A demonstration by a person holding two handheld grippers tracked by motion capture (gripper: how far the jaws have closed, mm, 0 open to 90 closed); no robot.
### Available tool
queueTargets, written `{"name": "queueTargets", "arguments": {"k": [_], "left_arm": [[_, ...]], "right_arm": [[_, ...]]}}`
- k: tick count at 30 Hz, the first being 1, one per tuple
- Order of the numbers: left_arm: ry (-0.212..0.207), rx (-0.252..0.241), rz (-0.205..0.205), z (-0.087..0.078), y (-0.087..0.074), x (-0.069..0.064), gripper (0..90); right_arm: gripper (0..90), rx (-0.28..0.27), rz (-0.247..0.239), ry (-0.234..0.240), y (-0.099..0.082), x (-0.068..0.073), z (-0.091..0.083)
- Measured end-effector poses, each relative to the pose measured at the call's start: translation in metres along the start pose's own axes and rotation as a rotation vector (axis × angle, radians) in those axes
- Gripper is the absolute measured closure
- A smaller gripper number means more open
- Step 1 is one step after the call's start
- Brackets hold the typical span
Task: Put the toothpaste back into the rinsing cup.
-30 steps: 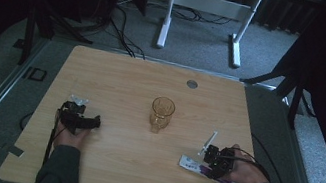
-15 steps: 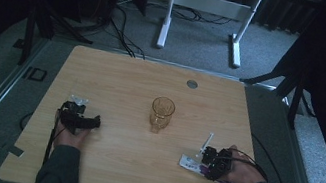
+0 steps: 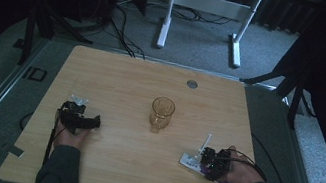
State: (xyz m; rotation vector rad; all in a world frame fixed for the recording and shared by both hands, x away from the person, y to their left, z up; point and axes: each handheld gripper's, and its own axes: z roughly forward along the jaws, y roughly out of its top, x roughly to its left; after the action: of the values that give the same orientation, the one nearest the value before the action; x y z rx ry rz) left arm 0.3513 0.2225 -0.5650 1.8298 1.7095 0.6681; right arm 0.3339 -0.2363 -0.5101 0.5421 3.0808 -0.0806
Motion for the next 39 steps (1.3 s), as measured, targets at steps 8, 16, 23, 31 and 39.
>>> {"name": "queueTargets", "arguments": {"k": [8, 16, 23, 31, 39], "left_arm": [[0.000, 0.000, 0.000, 0.000, 0.000, 0.000, 1.4], [0.000, 0.001, 0.000, 0.000, 0.000, 0.000, 1.4], [0.000, 0.000, 0.000, 0.000, 0.000, 0.000, 1.4], [0.000, 0.001, 0.000, 0.000, 0.000, 0.000, 1.4], [0.000, 0.000, 0.000, 0.000, 0.000, 0.000, 1.4]], "right_arm": [[65.6, -0.001, -0.011, -0.014, 0.000, 0.002, 0.000], [70.7, -0.016, -0.009, -0.018, -0.002, 0.002, -0.003], [72.3, -0.036, 0.014, -0.020, -0.006, 0.000, -0.005], [72.5, -0.098, 0.048, -0.036, -0.013, -0.005, -0.014], [72.5, -0.190, 0.099, -0.042, -0.019, -0.010, -0.024]]}}
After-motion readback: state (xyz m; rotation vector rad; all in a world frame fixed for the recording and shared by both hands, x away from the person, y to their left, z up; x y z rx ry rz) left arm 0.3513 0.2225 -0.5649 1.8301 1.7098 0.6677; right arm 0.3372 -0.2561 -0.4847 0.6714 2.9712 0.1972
